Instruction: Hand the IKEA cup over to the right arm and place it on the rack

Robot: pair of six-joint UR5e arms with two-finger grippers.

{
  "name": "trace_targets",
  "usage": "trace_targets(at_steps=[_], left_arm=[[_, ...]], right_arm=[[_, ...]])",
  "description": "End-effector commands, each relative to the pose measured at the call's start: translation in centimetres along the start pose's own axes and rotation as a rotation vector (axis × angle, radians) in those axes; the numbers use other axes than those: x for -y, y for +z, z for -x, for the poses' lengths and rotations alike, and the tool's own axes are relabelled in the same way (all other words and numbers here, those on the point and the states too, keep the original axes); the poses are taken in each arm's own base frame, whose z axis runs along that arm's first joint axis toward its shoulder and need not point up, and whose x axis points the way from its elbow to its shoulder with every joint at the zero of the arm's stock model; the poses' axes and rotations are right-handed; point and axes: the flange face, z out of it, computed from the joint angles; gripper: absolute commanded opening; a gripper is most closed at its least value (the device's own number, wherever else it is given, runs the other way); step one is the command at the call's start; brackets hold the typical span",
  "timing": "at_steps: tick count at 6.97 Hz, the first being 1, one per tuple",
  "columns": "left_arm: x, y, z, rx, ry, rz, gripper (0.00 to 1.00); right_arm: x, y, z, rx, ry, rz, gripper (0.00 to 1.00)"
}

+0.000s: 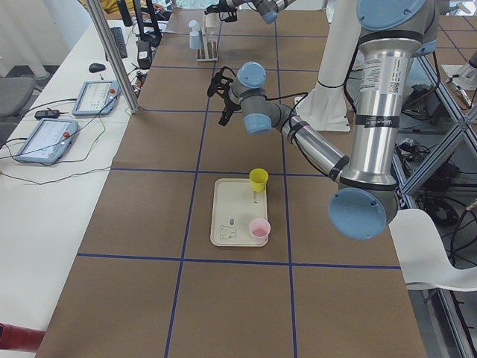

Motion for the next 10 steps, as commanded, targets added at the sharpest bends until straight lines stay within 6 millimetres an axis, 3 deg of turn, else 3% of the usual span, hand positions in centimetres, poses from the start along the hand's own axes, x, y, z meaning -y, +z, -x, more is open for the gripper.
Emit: trace_targets(at_steps=[1,4,5,9,10], left_arm=[[0.0,-0.1,-0.2,-0.003,-0.005,-0.001,1.00],[0.0,-0.1,-0.2,-0.004,-0.006,-0.002,1.00],[0.0,-0.1,-0.2,-0.005,-0.006,-0.001,1.00],[0.0,0.0,-0.1,-0.002,-0.007,0.000,1.00],[0.0,0.0,-0.1,-0.002,-0.007,0.000,1.00]], right_arm=[[0.2,0.2,0.0,0.001,-0.002,0.008,0.00],[1.6,0.4,0.1,0.001,-0.015,0.023,0.00],[1.9,0.8,0.5,0.009,-0.020,0.025,0.38],[2.6,0.7,0.3,0.003,-0.041,0.046,0.97],[2.5,0.6,0.2,-0.001,-0.038,0.048,0.99]])
